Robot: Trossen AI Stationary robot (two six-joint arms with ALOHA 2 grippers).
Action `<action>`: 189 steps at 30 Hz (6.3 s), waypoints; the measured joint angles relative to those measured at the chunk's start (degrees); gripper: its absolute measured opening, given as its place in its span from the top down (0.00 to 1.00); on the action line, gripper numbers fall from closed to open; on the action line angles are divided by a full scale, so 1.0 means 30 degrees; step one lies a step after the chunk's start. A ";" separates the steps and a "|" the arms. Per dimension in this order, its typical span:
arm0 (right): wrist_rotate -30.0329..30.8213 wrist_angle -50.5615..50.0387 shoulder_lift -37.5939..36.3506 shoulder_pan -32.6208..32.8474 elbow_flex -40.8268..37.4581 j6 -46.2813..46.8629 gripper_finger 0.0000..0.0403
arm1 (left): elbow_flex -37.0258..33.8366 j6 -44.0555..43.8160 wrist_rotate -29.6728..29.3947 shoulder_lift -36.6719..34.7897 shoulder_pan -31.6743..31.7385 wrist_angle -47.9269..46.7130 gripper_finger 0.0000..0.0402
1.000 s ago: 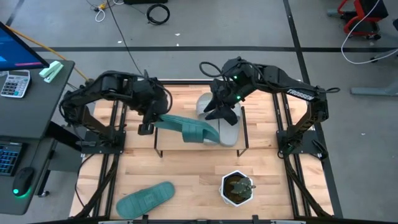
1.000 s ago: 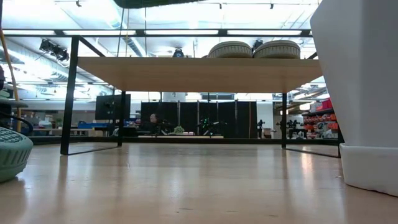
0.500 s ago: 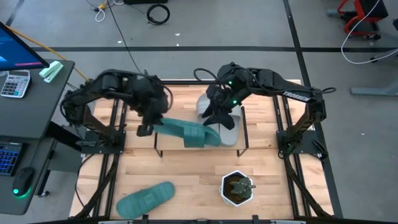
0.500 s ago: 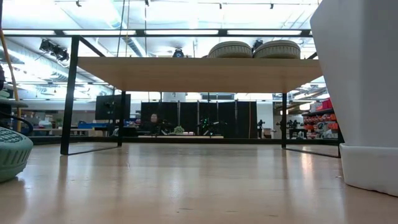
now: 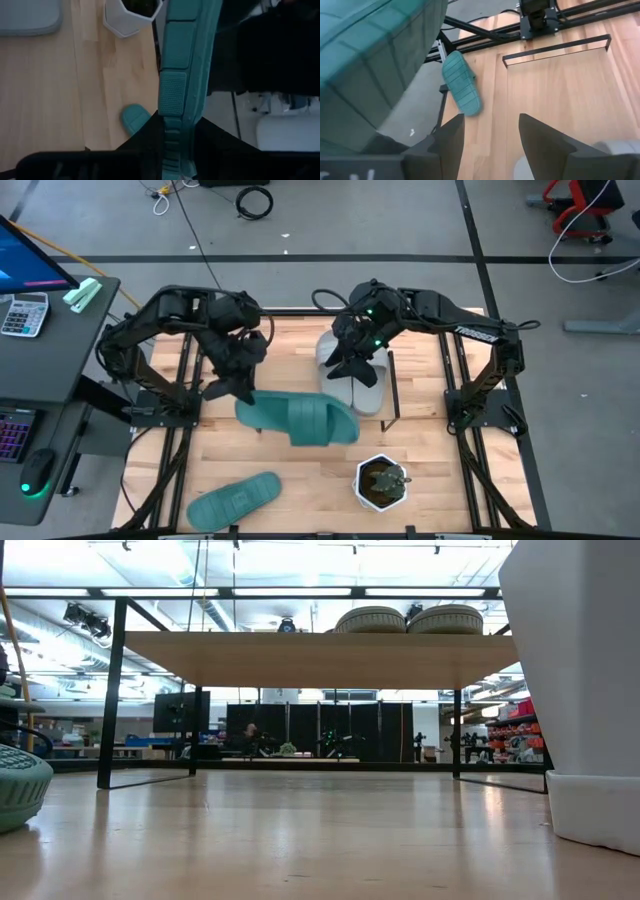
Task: Pick and place slides into the shelf
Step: Put the top green slide on the shelf
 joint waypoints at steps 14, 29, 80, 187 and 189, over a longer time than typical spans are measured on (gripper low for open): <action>-0.5620 -0.0102 -0.0007 0.0118 0.0006 0.2850 0.52 | -0.4078 -0.0155 -0.2046 0.0168 -0.1845 -0.0005 0.82; -0.5007 0.0110 0.0530 0.0504 0.0020 0.2656 0.52 | -0.2550 0.2251 -0.0600 -0.0529 0.3958 -0.0158 0.82; -0.6047 0.4165 0.3040 -0.0754 0.0028 0.2189 0.52 | -0.5799 0.6036 -0.0897 -0.0780 0.5364 -0.0138 0.83; 0.9728 0.2631 0.0787 -0.3126 0.2687 0.3110 0.76 | -0.5945 -0.0093 -1.7135 -0.7949 0.5385 1.0007 0.60; 1.0247 0.2136 0.0275 -0.2920 0.2687 0.2918 0.76 | -0.6282 -0.0205 -1.7408 -0.7949 0.5389 1.0031 0.61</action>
